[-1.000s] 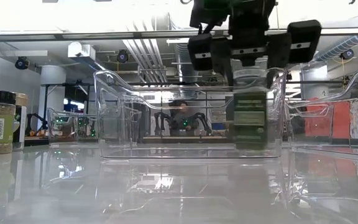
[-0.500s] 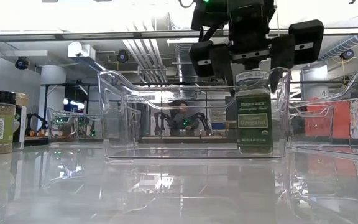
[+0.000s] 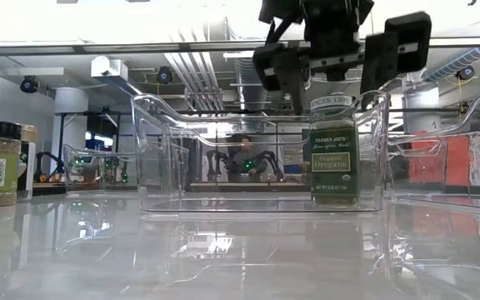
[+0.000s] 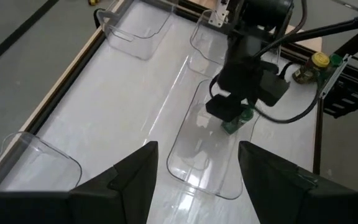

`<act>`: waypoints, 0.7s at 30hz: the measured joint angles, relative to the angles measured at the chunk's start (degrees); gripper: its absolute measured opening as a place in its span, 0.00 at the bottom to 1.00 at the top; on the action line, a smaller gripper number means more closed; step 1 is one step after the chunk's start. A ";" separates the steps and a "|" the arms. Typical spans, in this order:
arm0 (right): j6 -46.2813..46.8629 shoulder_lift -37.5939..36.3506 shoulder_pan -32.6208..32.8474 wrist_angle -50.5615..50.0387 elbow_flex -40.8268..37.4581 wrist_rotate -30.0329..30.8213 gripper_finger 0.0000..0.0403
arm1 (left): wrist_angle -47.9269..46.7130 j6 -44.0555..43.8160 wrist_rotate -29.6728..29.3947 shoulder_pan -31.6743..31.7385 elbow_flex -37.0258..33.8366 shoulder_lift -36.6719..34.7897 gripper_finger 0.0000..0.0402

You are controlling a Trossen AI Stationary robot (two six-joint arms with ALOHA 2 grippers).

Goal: Sort spices by type
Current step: Put the top green seasoning bottle into the bottom left transparent bin

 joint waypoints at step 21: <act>51.04 -9.64 0.62 -3.88 -0.09 19.95 0.61 | -0.02 10.77 -6.92 0.11 0.01 0.07 0.52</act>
